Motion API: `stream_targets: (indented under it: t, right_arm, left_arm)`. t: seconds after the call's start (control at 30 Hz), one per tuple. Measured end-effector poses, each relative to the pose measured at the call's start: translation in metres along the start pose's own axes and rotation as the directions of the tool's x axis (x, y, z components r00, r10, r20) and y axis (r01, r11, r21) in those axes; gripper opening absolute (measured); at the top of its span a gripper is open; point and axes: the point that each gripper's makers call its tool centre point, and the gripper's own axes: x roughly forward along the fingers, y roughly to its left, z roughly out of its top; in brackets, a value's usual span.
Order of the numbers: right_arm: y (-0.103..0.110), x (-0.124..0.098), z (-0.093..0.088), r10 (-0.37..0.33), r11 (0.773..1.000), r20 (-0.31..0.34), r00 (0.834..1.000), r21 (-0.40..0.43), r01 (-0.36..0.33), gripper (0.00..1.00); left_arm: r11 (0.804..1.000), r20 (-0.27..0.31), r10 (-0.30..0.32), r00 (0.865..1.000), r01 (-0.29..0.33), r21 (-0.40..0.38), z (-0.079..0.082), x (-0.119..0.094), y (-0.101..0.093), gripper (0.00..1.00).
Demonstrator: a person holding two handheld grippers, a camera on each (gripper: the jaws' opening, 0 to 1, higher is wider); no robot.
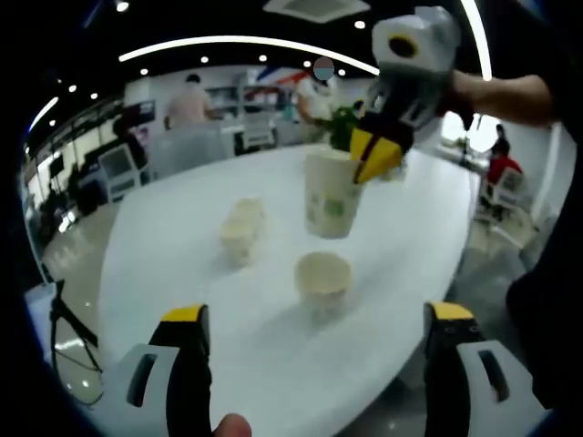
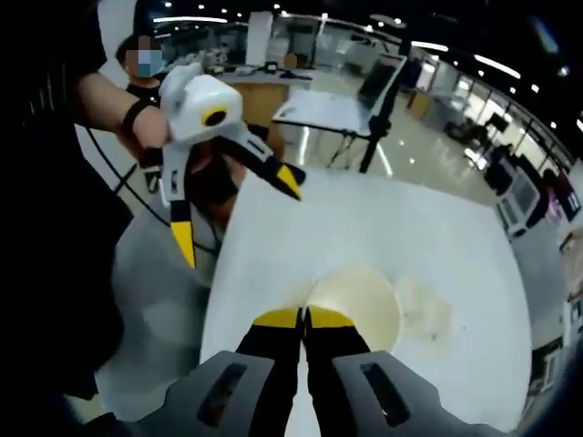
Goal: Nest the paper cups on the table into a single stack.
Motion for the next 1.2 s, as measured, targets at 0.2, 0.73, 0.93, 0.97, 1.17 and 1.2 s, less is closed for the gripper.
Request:
stream_targets:
  t: [0.2,0.73,0.93,0.97,1.17,1.2]
  right_arm:
    - [0.005,0.025,-0.010,0.016,1.000,-0.024,1.000,-0.002,-0.016,0.00]
    - [0.003,0.054,-0.031,0.017,1.000,-0.074,0.997,-0.017,-0.018,0.00]
    - [0.009,0.060,-0.036,0.022,0.999,-0.092,0.996,-0.031,-0.025,0.00]
    - [0.010,0.061,-0.036,0.024,0.999,-0.096,0.995,-0.028,-0.026,0.00]
    - [0.013,0.070,-0.045,0.026,0.999,-0.110,0.994,-0.018,-0.028,0.00]
    - [0.015,0.071,-0.046,0.030,0.999,-0.113,0.993,-0.022,-0.033,0.00]
  left_arm:
    - [1.000,-0.011,0.001,1.000,-0.001,0.000,-0.006,-0.001,0.002,0.97]
    - [1.000,-0.027,0.005,1.000,-0.005,-0.002,-0.017,-0.005,0.009,0.97]
    - [1.000,-0.024,0.006,1.000,-0.006,-0.013,-0.018,-0.005,0.009,0.96]
    - [1.000,-0.028,0.006,1.000,-0.007,-0.009,-0.019,-0.005,0.009,0.96]
    - [1.000,-0.028,0.006,1.000,-0.006,-0.011,-0.020,-0.003,0.007,0.96]
    - [1.000,-0.029,0.004,1.000,-0.005,-0.010,-0.020,-0.003,0.006,0.96]
